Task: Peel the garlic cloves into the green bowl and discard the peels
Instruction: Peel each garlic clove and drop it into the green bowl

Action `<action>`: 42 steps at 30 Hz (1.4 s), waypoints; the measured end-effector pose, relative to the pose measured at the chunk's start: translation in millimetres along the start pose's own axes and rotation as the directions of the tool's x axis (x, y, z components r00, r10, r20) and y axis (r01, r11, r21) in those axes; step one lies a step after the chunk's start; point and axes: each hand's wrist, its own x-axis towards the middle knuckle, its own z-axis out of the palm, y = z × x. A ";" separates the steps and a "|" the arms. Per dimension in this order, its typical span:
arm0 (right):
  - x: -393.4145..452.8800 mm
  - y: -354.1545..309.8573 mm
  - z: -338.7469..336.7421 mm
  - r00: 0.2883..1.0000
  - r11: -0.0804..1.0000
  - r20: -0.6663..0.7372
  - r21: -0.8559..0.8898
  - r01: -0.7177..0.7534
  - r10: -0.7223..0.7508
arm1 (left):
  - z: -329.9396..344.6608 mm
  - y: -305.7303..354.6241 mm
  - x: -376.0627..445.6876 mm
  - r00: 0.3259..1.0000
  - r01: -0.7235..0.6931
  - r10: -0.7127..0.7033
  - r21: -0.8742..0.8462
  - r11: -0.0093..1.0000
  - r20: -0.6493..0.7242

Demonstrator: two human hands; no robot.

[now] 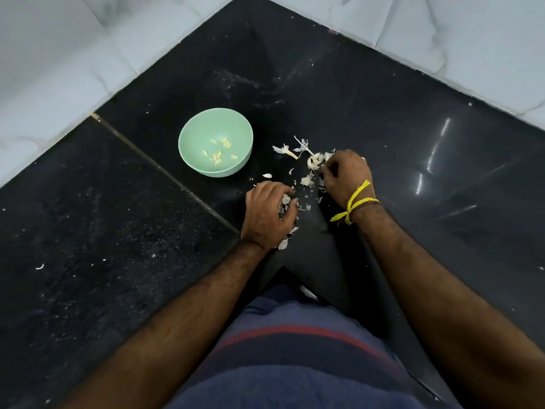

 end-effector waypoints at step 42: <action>-84.6 -24.4 -12.9 0.906 0.963 0.394 0.147 -0.227 0.153 | -2.7 -6.5 -39.5 0.999 -0.031 0.030 0.040 0.999 0.030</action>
